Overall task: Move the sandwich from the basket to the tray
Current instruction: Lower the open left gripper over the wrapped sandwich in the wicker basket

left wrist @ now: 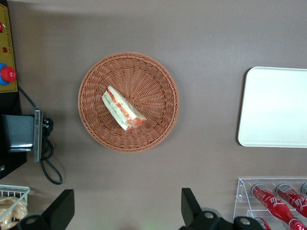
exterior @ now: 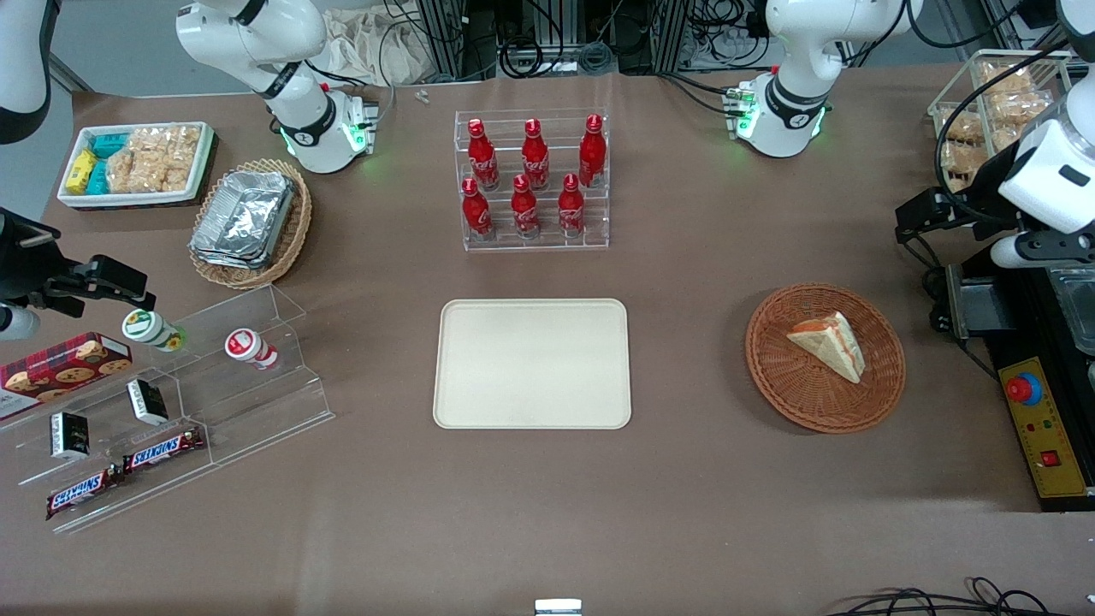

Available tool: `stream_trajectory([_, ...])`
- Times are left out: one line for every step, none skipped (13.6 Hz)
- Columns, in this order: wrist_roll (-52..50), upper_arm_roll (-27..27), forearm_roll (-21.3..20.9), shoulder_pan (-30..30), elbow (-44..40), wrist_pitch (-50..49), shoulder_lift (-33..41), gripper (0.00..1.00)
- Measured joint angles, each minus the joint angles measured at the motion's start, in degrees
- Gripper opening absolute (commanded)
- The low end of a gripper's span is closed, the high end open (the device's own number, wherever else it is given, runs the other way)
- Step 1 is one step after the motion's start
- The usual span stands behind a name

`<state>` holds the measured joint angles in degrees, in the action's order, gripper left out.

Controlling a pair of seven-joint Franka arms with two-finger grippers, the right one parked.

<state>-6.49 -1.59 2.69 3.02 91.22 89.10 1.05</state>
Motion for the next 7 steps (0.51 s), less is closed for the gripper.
stream_trajectory([0.0, -0.07, 0.0, 0.01, 0.09, 0.0, -0.11, 1.0])
stream_trajectory([0.0, -0.19, 0.0, 0.04, 0.3, 0.02, -0.11, 1.0])
stream_trajectory([0.0, -0.42, 0.0, 0.09, 0.35, 0.04, -0.11, 1.0])
stream_trajectory([0.0, -0.62, 0.0, 0.14, 0.35, 0.03, -0.1, 1.0])
stream_trajectory([0.0, -0.68, -0.03, 0.18, 0.37, 0.03, -0.1, 1.0])
stream_trajectory([-0.05, -0.69, -0.12, 0.19, 0.51, 0.03, -0.11, 1.0])
stream_trajectory([-0.51, -0.69, -0.21, 0.19, 0.84, 0.03, -0.12, 1.0])
